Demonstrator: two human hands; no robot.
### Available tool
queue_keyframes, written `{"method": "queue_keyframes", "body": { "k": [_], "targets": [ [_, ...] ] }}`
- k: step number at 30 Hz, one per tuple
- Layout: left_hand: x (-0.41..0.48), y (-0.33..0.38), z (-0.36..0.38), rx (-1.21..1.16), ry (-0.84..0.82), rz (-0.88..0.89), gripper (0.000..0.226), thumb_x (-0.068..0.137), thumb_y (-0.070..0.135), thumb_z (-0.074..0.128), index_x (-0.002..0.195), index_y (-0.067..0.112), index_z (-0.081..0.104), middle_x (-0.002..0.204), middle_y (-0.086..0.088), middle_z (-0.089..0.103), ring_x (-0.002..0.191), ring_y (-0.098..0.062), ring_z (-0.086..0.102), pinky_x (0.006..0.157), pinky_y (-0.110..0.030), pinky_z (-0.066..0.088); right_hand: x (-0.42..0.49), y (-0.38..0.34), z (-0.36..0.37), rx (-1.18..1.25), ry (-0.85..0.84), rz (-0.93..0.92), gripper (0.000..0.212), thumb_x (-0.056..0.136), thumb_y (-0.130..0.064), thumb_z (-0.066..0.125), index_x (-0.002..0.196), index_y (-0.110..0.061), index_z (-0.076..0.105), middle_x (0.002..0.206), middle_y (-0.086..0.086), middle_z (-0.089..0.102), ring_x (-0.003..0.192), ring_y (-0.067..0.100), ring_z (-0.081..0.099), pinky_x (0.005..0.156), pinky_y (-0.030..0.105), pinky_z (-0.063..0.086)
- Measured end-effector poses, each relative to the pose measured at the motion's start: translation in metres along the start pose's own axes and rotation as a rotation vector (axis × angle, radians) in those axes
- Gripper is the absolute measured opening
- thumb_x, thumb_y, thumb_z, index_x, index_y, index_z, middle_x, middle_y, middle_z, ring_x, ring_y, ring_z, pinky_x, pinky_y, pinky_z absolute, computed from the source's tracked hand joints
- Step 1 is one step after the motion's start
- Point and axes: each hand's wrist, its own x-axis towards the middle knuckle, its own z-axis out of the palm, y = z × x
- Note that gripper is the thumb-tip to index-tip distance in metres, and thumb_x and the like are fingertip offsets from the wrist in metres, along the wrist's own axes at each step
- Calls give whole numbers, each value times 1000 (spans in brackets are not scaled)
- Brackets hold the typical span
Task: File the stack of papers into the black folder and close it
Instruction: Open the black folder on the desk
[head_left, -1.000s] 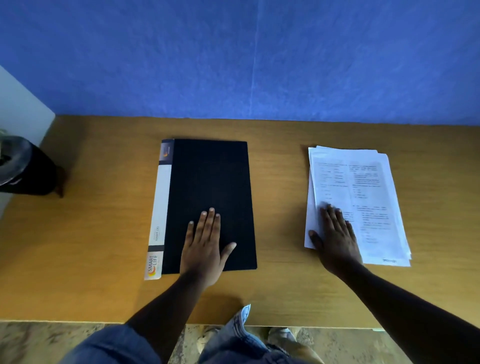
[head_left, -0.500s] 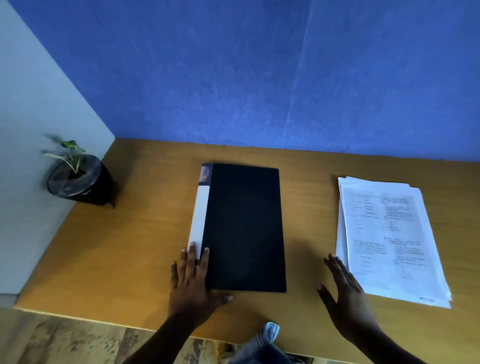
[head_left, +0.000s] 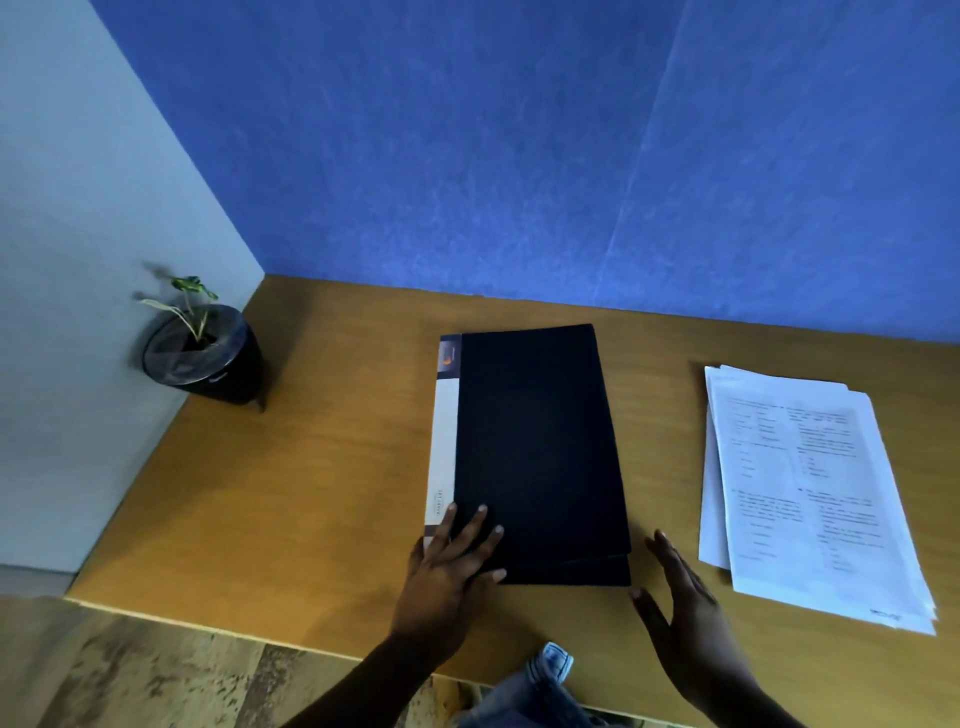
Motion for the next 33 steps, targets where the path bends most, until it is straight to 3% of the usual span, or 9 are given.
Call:
{"method": "queue_keyframes", "body": {
  "k": [4,8,13,16,19,22,25,29,33],
  "targets": [
    [-4,17,10,-200,29,65,45,94,52,35,139,51,29,157,26,17,149,-2,-2,118,-45,15,0,0,1,1,28,19,71,92,-48,51,153,-30,21,159,-4,31,142,21,37,108,38,40],
    [-14,30,16,-352,36,109,47,98,43,36,143,46,26,159,20,18,150,-4,4,120,-29,9,2,-3,2,14,20,20,69,93,-36,57,153,-27,23,159,0,33,140,23,41,107,44,45],
    [-35,33,13,-534,238,-9,49,98,33,42,147,29,38,155,8,37,143,-4,31,115,-17,23,10,-5,1,-5,18,12,65,95,-35,56,152,-20,30,160,1,29,145,21,32,113,42,37],
    [-48,26,12,-516,390,-173,23,98,17,53,113,23,70,114,-5,73,110,-19,67,89,-3,40,14,-7,2,-11,9,-18,65,95,-35,57,152,-21,29,161,-1,27,146,19,29,115,39,33],
    [-52,20,10,-607,477,-370,30,98,23,52,78,34,71,70,6,71,70,-3,67,70,-17,53,19,-7,4,-101,-34,-72,67,95,-40,54,153,-23,25,162,-6,18,148,14,20,116,35,26],
    [-53,14,5,-729,564,-540,28,98,13,50,76,21,66,71,-5,70,73,-25,69,74,-49,59,24,-6,7,-209,-79,-128,68,96,-46,49,154,-24,21,162,-9,11,149,10,10,118,31,20],
    [-53,5,-8,-757,540,-595,22,101,9,46,87,18,61,86,-17,71,67,-22,71,53,-43,57,26,-7,12,-262,-74,-117,67,96,-48,46,154,-23,22,163,-8,11,150,10,7,119,32,18],
    [-52,-19,-21,-904,441,-747,21,103,9,42,95,10,61,87,-17,74,72,-20,75,44,-33,52,20,-8,18,-376,-69,-115,69,95,-53,42,154,-24,20,164,-7,8,150,10,7,118,31,17],
    [-47,-33,-22,-1151,369,-927,21,103,9,43,98,-5,58,69,-21,74,59,-29,72,63,-38,54,12,-12,20,-400,-33,-115,70,94,-51,48,154,-23,25,163,-6,15,148,9,11,117,30,19]
  ]
}}
